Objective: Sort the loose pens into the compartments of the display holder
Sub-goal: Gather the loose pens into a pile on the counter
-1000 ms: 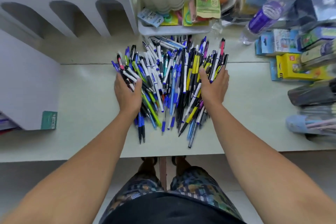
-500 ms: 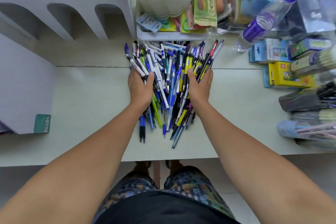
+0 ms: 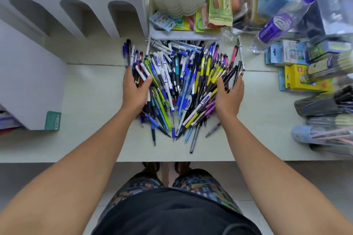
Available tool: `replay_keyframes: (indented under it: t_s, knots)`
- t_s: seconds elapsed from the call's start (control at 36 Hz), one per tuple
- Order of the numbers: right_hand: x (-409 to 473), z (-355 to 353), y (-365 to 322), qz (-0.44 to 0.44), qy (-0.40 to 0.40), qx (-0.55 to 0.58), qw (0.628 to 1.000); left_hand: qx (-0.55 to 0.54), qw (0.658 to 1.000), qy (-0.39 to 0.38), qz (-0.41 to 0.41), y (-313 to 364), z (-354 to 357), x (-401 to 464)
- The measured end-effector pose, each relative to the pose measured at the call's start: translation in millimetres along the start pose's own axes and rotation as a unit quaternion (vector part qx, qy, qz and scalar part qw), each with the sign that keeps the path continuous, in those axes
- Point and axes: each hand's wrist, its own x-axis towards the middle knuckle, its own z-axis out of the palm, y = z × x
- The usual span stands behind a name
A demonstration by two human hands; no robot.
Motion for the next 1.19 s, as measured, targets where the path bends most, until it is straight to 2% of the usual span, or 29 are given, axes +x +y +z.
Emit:
replay_keyframes:
  t_s: [0.06,0.11,0.19,0.25,0.44,0.56,0.61,0.67,0.69,0.81,0.89,1.0,1.06,1.14,1.19]
  knots:
    - [-14,3,10,0.059,0.027,0.001,0.998,-0.003,1.000,0.012,-0.016,-7,-7,-5]
    - [-32,12,13,0.094,0.046,0.051,0.993,-0.007,0.999,0.023,-0.034,-15,-10,-11]
    - [-52,34,5,0.095,0.065,0.155,0.981,-0.030,0.997,0.026,-0.069,-19,-8,-26]
    - [-56,46,-3,0.077,0.058,0.172,0.980,-0.039,0.996,0.020,-0.079,-19,-2,-37]
    - [-48,46,-15,0.037,-0.007,0.146,0.989,-0.032,0.995,-0.011,-0.094,-9,21,-53]
    - [-42,6,11,0.011,0.087,0.027,0.996,0.040,0.997,0.031,-0.051,-13,16,-53]
    - [-46,-13,38,0.070,0.135,-0.007,0.988,0.083,0.992,0.076,-0.059,-13,15,-56]
    - [-56,-20,58,0.149,0.157,0.004,0.976,0.096,0.988,0.093,-0.080,-11,18,-62]
    - [-61,-19,62,0.154,0.155,0.023,0.976,0.095,0.988,0.092,-0.083,-10,21,-64]
    - [-70,0,38,0.072,0.126,0.138,0.980,0.106,0.988,0.061,-0.097,-6,32,-67]
    - [-63,-1,26,0.037,0.126,0.108,0.985,0.099,0.989,0.041,-0.104,-3,32,-65]
    - [-58,-32,52,-0.044,0.149,0.028,0.987,0.097,0.990,0.031,-0.100,0,30,-62]
    - [-56,-46,78,0.020,0.180,-0.011,0.983,0.105,0.989,0.046,-0.098,0,34,-64]
    - [-60,-49,90,0.175,0.171,0.029,0.969,0.111,0.986,0.067,-0.104,1,46,-69]
    - [-62,-37,82,0.166,0.156,0.051,0.972,0.098,0.986,0.076,-0.110,4,52,-70]
